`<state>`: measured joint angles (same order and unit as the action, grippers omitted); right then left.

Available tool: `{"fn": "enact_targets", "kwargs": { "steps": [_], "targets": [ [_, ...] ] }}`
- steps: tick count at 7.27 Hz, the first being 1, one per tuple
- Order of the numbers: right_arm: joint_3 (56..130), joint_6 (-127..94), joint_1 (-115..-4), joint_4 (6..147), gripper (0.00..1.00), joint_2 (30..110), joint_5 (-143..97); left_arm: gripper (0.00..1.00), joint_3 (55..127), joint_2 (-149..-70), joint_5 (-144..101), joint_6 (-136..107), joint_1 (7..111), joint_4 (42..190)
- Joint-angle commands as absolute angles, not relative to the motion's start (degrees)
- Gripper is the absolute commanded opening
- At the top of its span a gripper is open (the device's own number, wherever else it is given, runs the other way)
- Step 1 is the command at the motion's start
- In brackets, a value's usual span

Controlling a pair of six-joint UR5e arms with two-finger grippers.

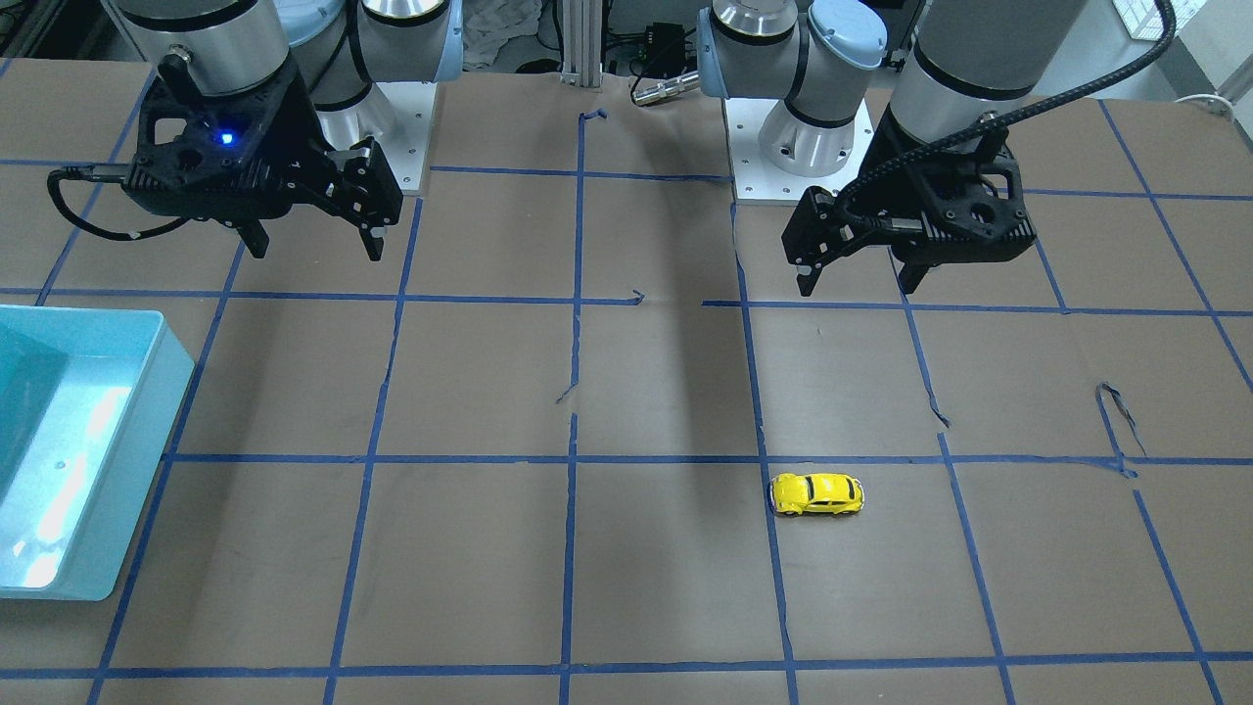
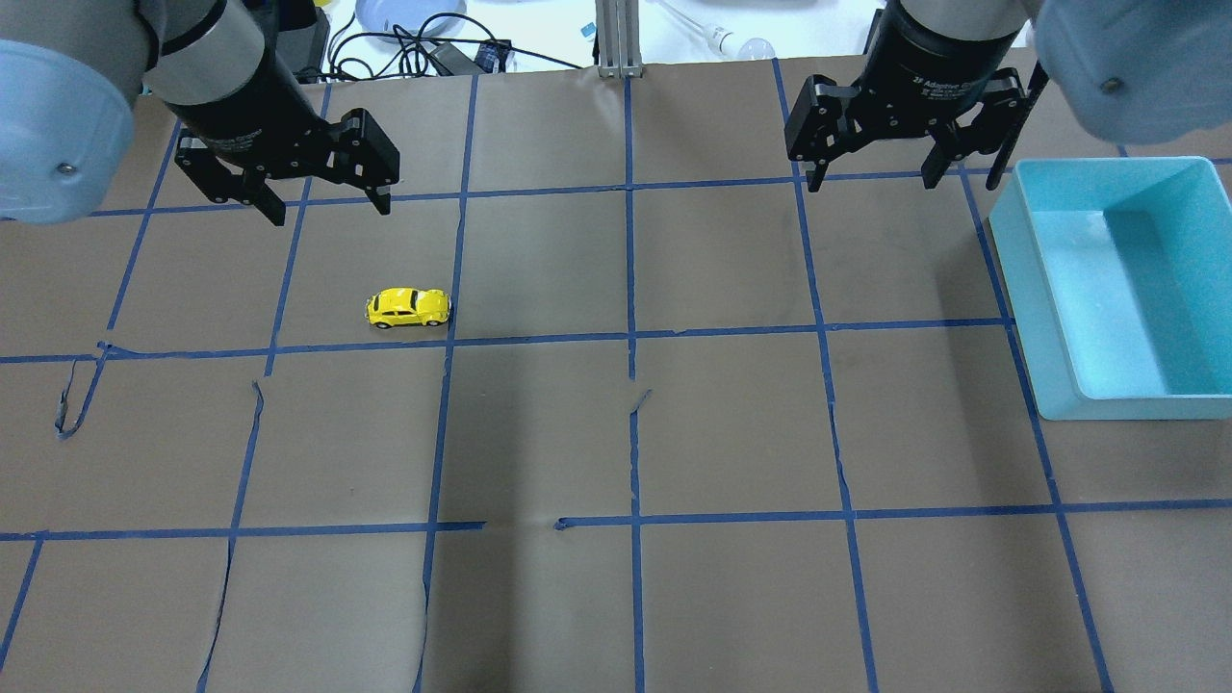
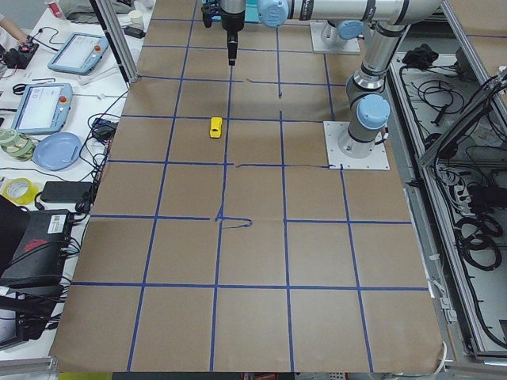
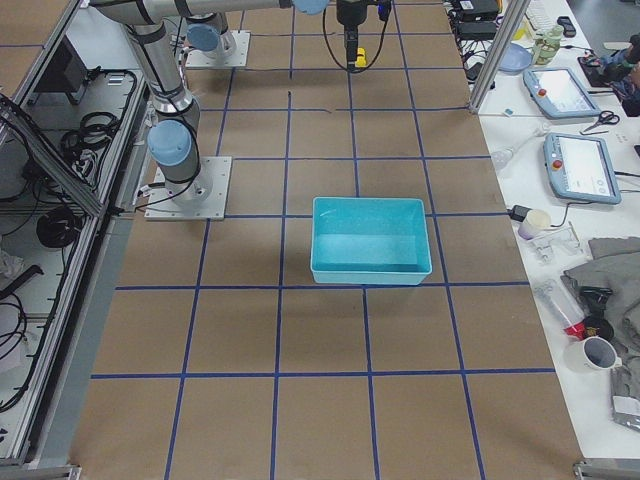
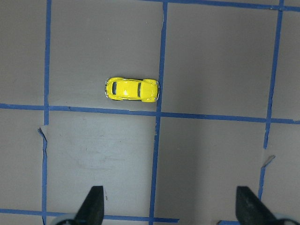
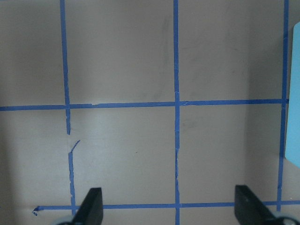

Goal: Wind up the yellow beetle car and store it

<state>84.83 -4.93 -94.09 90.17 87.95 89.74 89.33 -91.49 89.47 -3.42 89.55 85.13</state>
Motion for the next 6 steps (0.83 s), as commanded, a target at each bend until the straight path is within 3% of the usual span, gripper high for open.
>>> {"fn": "enact_targets", "kwargs": {
  "steps": [1,6],
  "targets": [
    [84.9,-5.0,-94.1,90.2,1.0,88.0,89.7,1.0,89.3,-91.5,89.5,-3.2,89.6,85.0],
    [85.0,-5.0,-94.1,90.2,1.0,88.0,89.6,1.0,89.3,-95.0,89.2,2.4,89.0,83.9]
  ]
}}
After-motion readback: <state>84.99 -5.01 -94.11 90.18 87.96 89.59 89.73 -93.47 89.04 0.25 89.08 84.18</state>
